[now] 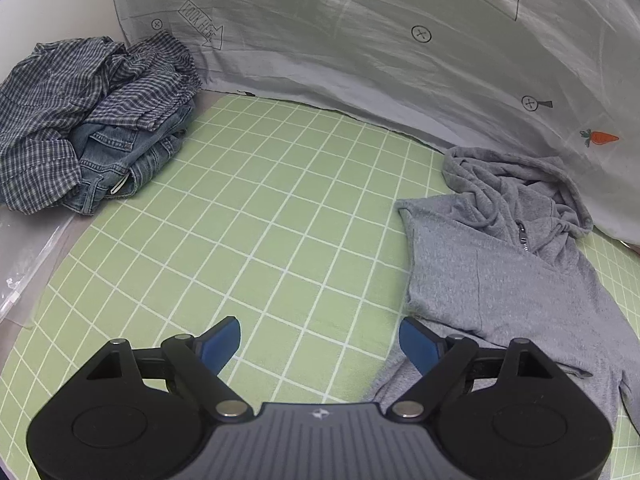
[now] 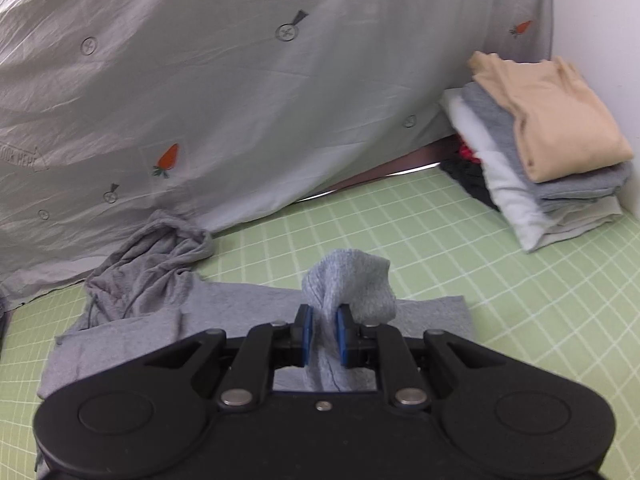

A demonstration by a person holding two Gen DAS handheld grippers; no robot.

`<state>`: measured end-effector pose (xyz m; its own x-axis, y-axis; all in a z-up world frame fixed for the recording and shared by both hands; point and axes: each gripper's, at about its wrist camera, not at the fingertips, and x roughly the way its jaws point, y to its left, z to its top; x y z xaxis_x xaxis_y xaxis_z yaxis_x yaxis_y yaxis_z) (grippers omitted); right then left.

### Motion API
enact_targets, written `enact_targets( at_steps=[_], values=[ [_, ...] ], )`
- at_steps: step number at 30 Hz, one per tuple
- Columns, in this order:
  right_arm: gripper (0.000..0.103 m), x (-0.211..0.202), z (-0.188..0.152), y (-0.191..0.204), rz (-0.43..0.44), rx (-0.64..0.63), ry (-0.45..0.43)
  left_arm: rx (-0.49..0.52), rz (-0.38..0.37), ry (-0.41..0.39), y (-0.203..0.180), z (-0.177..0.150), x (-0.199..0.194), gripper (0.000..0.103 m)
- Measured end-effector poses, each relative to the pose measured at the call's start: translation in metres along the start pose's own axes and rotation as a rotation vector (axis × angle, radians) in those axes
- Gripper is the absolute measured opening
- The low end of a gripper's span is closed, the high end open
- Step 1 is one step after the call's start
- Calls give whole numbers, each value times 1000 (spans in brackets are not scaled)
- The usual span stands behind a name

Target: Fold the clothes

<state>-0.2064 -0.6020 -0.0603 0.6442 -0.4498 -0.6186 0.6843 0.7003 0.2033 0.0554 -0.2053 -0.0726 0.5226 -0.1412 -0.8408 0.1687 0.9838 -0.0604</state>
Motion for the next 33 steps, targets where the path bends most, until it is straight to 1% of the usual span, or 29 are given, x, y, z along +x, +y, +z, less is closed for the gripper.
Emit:
enact_targets(
  at_steps=[1, 5, 8, 11, 14, 17, 20, 21, 22, 23, 24, 25, 26, 27, 28, 29, 30, 31, 33],
  values=[
    [14, 9, 1, 13, 11, -10, 9, 1, 0, 15, 1, 3, 7, 87],
    [14, 45, 4, 65, 56, -42, 44, 26, -32, 30, -1, 14, 34, 87],
    [14, 73, 4, 105, 86, -78, 77, 9, -30, 89, 0, 21, 63, 87],
    [14, 92, 3, 139, 144, -86, 112, 13, -22, 88, 2, 25, 78, 87],
    [14, 102, -6, 178, 232, -125, 157, 8, 7, 98, 5, 26, 89, 87],
    [14, 111, -20, 210, 310, -153, 221, -22, 1, 112, 11, 24, 91, 87],
    [15, 112, -30, 229, 344, -210, 245, -30, -5, 104, 11, 20, 85, 89],
    [20, 108, -30, 229, 348, -215, 240, -28, -4, 97, 10, 19, 81, 91],
    [21, 104, -29, 226, 352, -214, 235, -27, -3, 90, 9, 19, 77, 93],
    [28, 100, -27, 223, 356, -212, 230, -27, -1, 83, 7, 18, 73, 93],
    [45, 96, -26, 220, 361, -211, 225, -25, -1, 75, 4, 18, 68, 93],
    [56, 91, -23, 215, 352, -209, 214, -20, -4, 66, 0, 18, 63, 93],
    [62, 86, -19, 207, 328, -207, 196, -14, -8, 56, -4, 18, 57, 93],
    [72, 80, -16, 198, 299, -206, 175, -2, -13, 47, -10, 18, 52, 94],
    [80, 74, -13, 187, 268, -204, 154, 13, -19, 37, -16, 19, 47, 94],
    [84, 69, -11, 176, 232, -205, 135, 30, -25, 28, -24, 19, 42, 94],
    [94, 65, -11, 164, 180, -212, 123, 48, -32, 21, -32, 19, 38, 94],
    [101, 61, -14, 151, 120, -222, 113, 67, -39, 15, -40, 19, 35, 94],
    [102, 52, -19, 127, 1, -241, 93, 109, -54, 8, -58, 18, 29, 94]
  ],
)
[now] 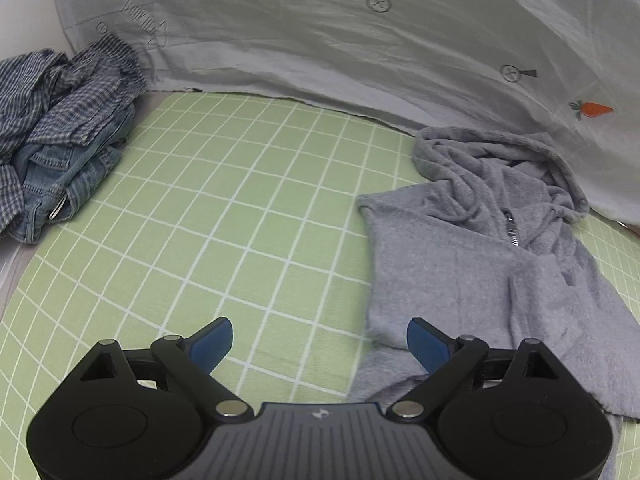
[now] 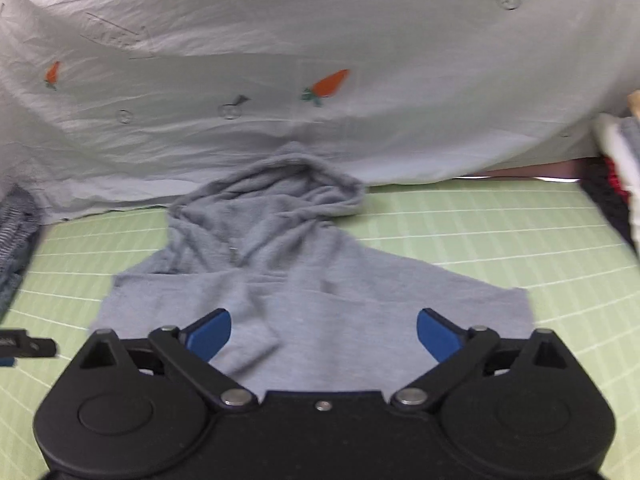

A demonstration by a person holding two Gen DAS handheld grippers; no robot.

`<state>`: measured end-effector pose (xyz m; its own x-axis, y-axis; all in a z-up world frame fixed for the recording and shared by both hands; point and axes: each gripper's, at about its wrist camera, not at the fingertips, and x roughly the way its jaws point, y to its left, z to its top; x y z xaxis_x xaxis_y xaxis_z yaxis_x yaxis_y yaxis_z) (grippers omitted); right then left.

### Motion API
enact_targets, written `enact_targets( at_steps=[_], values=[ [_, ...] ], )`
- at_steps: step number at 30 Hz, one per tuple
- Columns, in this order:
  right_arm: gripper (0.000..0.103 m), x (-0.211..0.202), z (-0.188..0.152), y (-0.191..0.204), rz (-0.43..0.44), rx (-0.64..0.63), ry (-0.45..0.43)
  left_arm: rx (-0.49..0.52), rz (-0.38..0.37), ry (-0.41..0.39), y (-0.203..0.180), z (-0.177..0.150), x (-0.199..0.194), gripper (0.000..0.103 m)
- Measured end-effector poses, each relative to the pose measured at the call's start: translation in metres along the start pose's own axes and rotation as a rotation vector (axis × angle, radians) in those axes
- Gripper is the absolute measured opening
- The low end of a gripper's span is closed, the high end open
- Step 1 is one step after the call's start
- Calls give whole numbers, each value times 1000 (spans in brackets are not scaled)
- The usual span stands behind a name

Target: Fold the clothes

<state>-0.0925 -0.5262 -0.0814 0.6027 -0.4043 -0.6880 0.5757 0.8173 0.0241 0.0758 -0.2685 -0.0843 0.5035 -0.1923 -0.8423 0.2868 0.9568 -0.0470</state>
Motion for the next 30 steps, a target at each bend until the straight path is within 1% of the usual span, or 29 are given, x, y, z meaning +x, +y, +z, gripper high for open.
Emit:
enact_targets(
  at_steps=[2, 4, 8, 10, 11, 12, 13, 16, 17, 18, 19, 20, 21, 23, 24, 27, 30],
  values=[
    [103, -6, -14, -24, -111, -4, 4, 39, -14, 1, -18, 2, -1, 94],
    [103, -9, -29, -51, -181, 42, 30, 77, -28, 4, -36, 4, 1, 94],
    [103, -12, -61, -102, -276, 185, 83, 148, -50, 6, -72, 10, 9, 94],
    [103, -10, -73, -122, -316, 239, 115, 173, -81, 6, -87, 14, 13, 92],
    [103, -8, -77, -129, -331, 260, 129, 181, -108, 10, -94, 15, 16, 89],
    [103, -5, -81, -136, -344, 279, 142, 188, -138, 15, -101, 17, 19, 83],
    [103, -2, -84, -142, -356, 299, 155, 194, -171, 23, -108, 18, 22, 80],
    [103, 9, -89, -153, -382, 345, 175, 223, -220, 54, -126, 19, 37, 70],
    [103, 12, -89, -155, -386, 352, 178, 234, -234, 65, -132, 19, 43, 63],
    [103, 15, -89, -156, -388, 350, 180, 243, -246, 79, -136, 18, 48, 50],
    [103, 17, -88, -156, -387, 344, 181, 251, -256, 95, -140, 18, 53, 39],
    [103, 19, -87, -155, -385, 337, 181, 262, -265, 100, -142, 17, 55, 12],
    [103, 20, -86, -154, -382, 329, 180, 274, -273, 99, -143, 17, 56, 8],
    [103, 23, -84, -151, -377, 315, 182, 298, -290, 99, -146, 16, 57, 7],
    [103, 23, -84, -149, -375, 308, 184, 303, -305, 86, -146, 17, 54, 7],
    [103, 24, -83, -142, -364, 286, 190, 299, -355, 26, -141, 23, 37, 6],
    [103, 23, -82, -132, -351, 261, 191, 260, -392, -40, -130, 34, 15, 6]
  ],
)
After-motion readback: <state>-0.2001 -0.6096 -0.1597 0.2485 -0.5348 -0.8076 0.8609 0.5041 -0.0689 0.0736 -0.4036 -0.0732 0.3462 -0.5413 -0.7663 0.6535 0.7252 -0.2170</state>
